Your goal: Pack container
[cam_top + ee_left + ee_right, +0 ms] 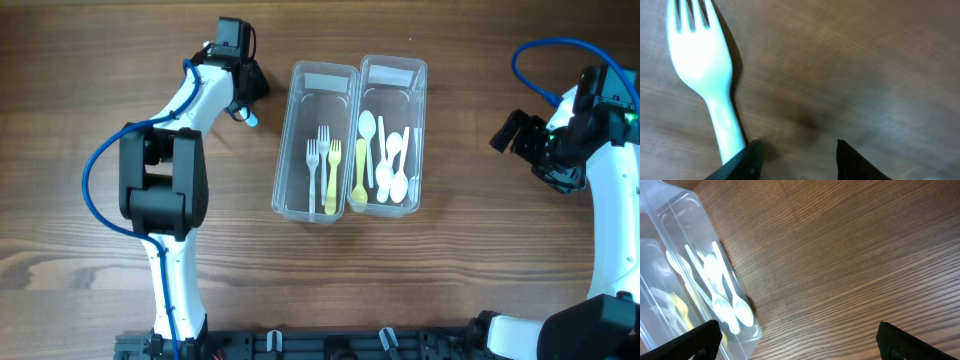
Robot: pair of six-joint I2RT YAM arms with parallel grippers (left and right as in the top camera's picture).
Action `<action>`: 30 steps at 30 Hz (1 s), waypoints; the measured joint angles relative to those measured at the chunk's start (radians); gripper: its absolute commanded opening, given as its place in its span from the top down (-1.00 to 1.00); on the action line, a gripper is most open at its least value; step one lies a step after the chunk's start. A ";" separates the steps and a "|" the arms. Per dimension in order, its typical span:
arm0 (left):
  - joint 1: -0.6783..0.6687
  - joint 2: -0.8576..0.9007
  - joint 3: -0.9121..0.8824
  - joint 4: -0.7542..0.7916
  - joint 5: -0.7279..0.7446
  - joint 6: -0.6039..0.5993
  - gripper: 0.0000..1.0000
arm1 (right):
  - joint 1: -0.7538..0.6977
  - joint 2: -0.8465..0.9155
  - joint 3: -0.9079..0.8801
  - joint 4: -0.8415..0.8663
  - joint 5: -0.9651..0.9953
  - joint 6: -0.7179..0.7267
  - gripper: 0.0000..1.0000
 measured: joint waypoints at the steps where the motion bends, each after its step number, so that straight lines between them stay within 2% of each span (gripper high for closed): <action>1: 0.002 0.000 0.001 -0.025 0.000 0.000 0.07 | 0.000 0.000 0.000 0.000 0.000 0.000 -0.99; 7: 0.031 -0.003 0.023 -0.239 0.000 0.004 0.29 | 0.000 0.000 0.000 -0.004 0.000 0.000 -1.00; 11: 0.066 -0.004 0.026 -0.402 0.000 0.007 0.29 | 0.000 0.000 0.000 -0.003 0.000 0.000 -0.99; 18: 0.078 -0.009 0.023 -0.457 0.011 0.135 0.29 | 0.000 0.000 0.000 -0.003 0.000 0.000 -1.00; 21: 0.064 -0.032 0.011 -0.489 0.010 0.229 0.17 | 0.000 0.000 0.000 -0.003 0.000 0.000 -0.99; 24: 0.045 -0.101 0.005 -0.503 0.010 0.325 -0.14 | 0.000 0.000 0.000 -0.003 0.000 0.000 -0.99; 27: 0.034 -0.212 0.005 -0.485 0.010 0.404 -0.24 | 0.000 0.000 0.000 -0.003 0.000 0.000 -0.99; 30: 0.039 -0.292 0.008 -0.424 0.007 0.491 -0.24 | 0.000 0.000 0.000 -0.003 0.000 0.000 -1.00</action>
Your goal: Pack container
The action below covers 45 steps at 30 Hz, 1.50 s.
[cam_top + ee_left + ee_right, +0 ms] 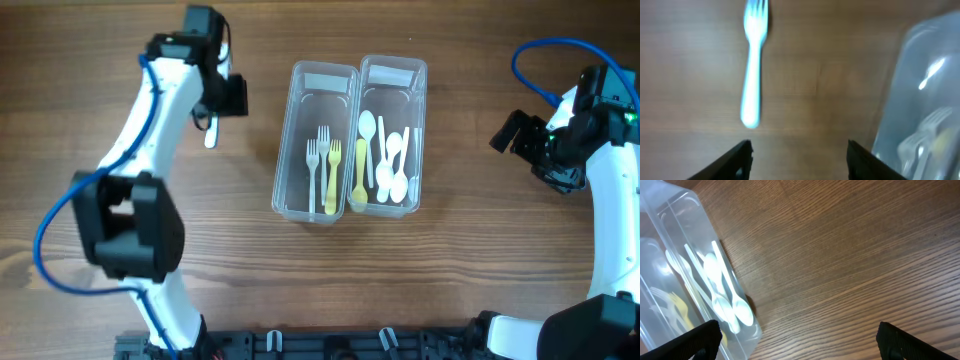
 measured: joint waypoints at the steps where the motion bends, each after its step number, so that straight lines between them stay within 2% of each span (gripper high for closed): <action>1: 0.003 -0.009 0.003 0.026 0.000 0.032 -0.23 | 0.000 0.000 0.000 0.000 0.000 0.000 -1.00; 7: 0.024 0.039 0.003 0.144 -0.001 0.170 -0.28 | 0.000 0.000 0.000 0.000 0.000 0.000 -1.00; 16: 0.071 0.171 0.001 0.357 -0.001 0.229 -0.44 | 0.000 0.000 0.000 0.000 0.001 0.000 -0.99; 36: 0.100 0.305 0.001 0.407 0.000 0.224 -0.34 | 0.000 0.000 0.000 0.000 0.001 0.000 -0.99; 39: 0.100 0.305 0.001 0.407 0.000 0.223 -0.16 | 0.000 0.000 0.000 0.000 0.001 0.000 -0.99; 42: 0.100 0.307 0.002 0.407 0.003 0.219 0.12 | 0.000 0.000 0.000 0.000 0.001 0.000 -0.99; 45: 0.100 0.308 0.003 0.399 0.008 0.219 0.21 | 0.000 0.000 0.000 0.000 0.001 0.000 -0.99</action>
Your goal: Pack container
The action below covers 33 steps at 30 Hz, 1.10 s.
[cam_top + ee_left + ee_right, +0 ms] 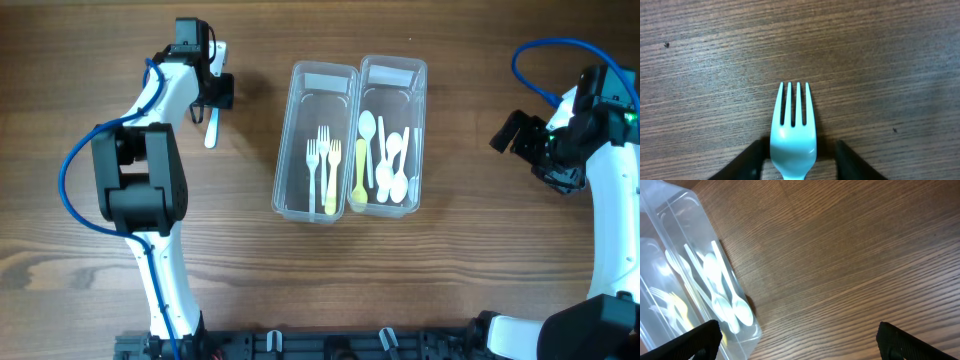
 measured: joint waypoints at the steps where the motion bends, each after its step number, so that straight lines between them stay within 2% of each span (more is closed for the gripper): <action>1: 0.000 0.000 0.000 -0.003 0.000 -0.001 0.22 | 0.000 0.000 0.000 0.000 0.000 0.000 -0.99; 7: 0.000 0.000 0.007 -0.034 0.000 -0.002 0.45 | 0.000 0.000 0.000 -0.005 0.000 0.000 -0.99; 19: 0.000 -0.047 0.000 -0.109 -0.001 -0.001 0.47 | 0.000 0.000 0.000 -0.021 0.001 0.000 -0.99; 27: -0.025 -0.273 0.000 -0.237 -0.005 -0.002 0.49 | 0.000 0.000 0.000 -0.022 0.001 0.000 -0.99; 33: -0.156 -0.423 0.000 -0.311 0.002 -0.012 0.49 | 0.000 0.000 0.000 -0.022 0.004 0.000 -0.99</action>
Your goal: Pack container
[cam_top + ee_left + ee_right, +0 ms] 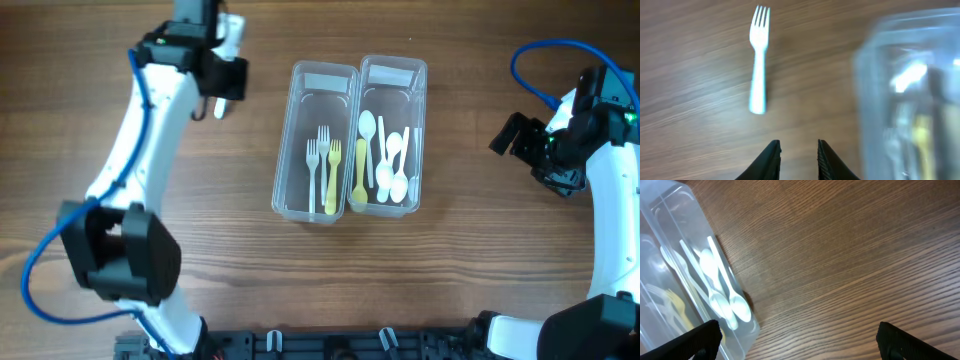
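Observation:
A pale blue plastic fork [759, 60] lies loose on the wood, tines pointing away from my left gripper [798, 155]. That gripper hangs above the table with its fingers a narrow gap apart and nothing between them. From overhead the fork [219, 108] peeks out just below the left gripper [222, 88], left of the containers. Two clear containers stand side by side: the left one [322, 72] holds forks, the right one [392, 66] holds spoons. My right gripper [800, 342] is wide open and empty, far right of them.
The left container's blurred wall [900, 75] fills the right side of the left wrist view. The spoon container's corner [747, 325] shows at the left of the right wrist view. Bare wood lies between the containers and the right arm [600, 150].
My left gripper stood low with its fingers on either side of the fork's head; now it is higher, fingers closer together, with the whole fork lying ahead of them. The right arm is unchanged.
At first my left gripper was low beside the fork's handle near the left container. Then it was higher, with the fork lying further left. After that it straddled the tines. Now it is raised and empty, the fork on the table. The right gripper stayed open and still throughout.

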Robot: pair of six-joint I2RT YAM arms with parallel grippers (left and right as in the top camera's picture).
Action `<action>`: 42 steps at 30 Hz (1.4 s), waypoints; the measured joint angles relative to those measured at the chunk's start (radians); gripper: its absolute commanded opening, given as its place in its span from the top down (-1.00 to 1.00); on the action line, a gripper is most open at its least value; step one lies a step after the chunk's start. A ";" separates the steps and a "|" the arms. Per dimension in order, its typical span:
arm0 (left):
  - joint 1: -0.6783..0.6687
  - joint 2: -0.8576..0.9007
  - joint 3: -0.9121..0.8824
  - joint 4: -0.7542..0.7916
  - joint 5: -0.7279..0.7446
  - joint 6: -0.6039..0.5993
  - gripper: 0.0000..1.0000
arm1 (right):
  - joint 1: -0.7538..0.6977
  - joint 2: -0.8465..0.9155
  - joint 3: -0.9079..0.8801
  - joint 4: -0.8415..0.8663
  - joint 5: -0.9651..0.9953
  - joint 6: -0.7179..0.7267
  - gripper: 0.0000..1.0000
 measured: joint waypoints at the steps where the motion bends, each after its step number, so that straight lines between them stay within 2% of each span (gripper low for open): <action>1: -0.023 -0.011 0.000 -0.006 0.002 -0.013 0.49 | 0.000 0.000 0.000 0.000 0.000 0.000 -0.99; 4: -0.117 -0.037 0.000 -0.031 0.008 -0.035 0.37 | 0.000 0.000 0.000 0.000 0.000 0.000 -0.99; 7: -0.179 -0.037 0.000 -0.051 -0.011 -0.066 0.09 | 0.000 0.000 0.000 0.000 0.000 0.000 -1.00; 12: -0.202 -0.037 0.000 -0.011 -0.087 -0.100 -0.13 | 0.000 0.000 0.000 0.000 0.000 0.000 -1.00; 20: -0.011 -0.024 -0.001 0.257 -0.113 -0.109 -0.11 | 0.000 0.000 0.000 0.000 0.001 0.000 -1.00; 25: 0.099 0.090 0.000 0.410 -0.039 -0.036 -0.15 | 0.000 0.000 0.000 0.000 0.004 0.000 -0.99; 32: 0.126 0.309 0.000 0.515 0.018 0.037 -0.20 | 0.000 0.000 0.000 0.000 0.004 0.000 -1.00; 42: 0.125 0.400 -0.001 0.545 0.043 0.094 -0.13 | 0.000 0.000 0.000 0.000 0.004 0.000 -1.00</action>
